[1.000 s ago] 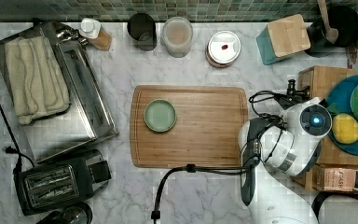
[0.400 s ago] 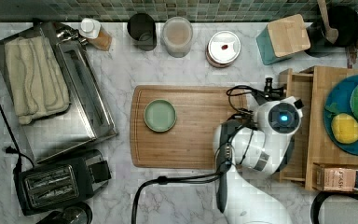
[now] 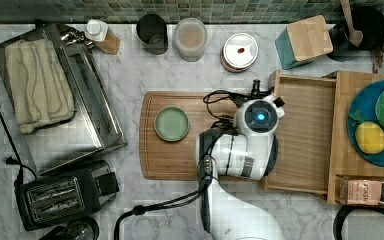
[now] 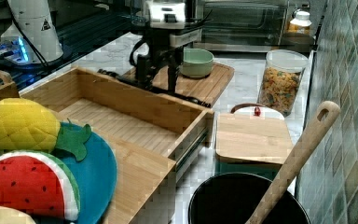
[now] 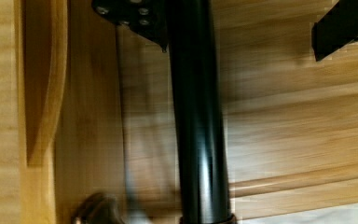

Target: Open the drawer.

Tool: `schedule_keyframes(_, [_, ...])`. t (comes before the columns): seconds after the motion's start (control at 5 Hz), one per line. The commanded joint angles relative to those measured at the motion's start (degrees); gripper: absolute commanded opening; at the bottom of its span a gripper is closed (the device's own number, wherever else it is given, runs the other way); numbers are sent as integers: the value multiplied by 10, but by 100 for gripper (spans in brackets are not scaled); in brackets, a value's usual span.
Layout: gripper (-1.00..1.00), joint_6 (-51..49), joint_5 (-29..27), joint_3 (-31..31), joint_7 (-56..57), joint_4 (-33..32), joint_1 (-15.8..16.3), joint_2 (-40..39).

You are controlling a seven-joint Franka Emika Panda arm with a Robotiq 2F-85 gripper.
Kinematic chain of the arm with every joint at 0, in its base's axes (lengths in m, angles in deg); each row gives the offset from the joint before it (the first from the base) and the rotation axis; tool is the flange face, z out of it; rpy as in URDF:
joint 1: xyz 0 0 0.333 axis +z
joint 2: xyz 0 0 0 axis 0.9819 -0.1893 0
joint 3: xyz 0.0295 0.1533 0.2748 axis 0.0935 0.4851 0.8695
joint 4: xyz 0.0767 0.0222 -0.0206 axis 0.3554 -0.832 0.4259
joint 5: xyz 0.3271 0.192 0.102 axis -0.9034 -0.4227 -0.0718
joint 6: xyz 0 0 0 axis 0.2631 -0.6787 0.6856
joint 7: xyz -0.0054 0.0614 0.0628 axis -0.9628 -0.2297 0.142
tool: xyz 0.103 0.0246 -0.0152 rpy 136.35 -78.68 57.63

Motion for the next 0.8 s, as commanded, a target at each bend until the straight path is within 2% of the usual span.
schedule_keyframes(0.2, [100, -30, -43, 83, -69, 9, 75, 32])
schedule_keyframes(0.8, [100, -30, -41, 89, -71, 9, 69, 32])
